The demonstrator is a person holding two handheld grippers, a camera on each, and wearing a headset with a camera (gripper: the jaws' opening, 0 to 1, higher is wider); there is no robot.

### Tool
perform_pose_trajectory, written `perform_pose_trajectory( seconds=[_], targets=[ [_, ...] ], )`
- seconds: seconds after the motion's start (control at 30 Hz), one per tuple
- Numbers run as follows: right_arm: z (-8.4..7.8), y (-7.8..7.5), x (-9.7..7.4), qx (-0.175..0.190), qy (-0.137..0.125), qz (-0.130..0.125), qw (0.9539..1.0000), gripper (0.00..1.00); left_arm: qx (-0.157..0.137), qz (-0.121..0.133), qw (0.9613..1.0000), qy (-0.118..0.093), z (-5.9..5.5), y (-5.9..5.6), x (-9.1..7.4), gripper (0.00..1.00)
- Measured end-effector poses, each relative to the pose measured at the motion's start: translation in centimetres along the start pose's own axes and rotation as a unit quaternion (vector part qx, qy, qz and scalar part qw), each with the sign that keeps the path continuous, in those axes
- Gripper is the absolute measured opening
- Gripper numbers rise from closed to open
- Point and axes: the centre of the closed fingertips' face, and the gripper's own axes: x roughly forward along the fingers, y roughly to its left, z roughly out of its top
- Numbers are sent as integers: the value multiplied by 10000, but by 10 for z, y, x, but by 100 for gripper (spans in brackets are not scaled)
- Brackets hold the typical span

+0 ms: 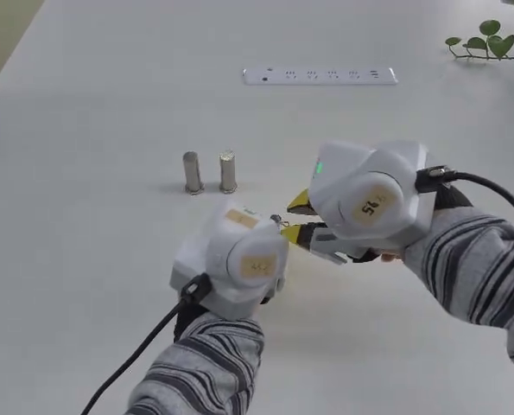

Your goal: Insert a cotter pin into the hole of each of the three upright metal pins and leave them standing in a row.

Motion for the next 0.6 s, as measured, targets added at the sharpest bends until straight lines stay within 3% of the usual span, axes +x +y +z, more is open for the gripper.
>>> perform_pose_trajectory(
  seconds=[0.1,0.6],
  targets=[
    [-3,1,0,53,41,19,10000,0,-7,5,10000,0,0,0,0,5],
    [0,4,1,147,-21,54,9999,0,-34,13,10000,20,-1,0,0,5]
  ],
)
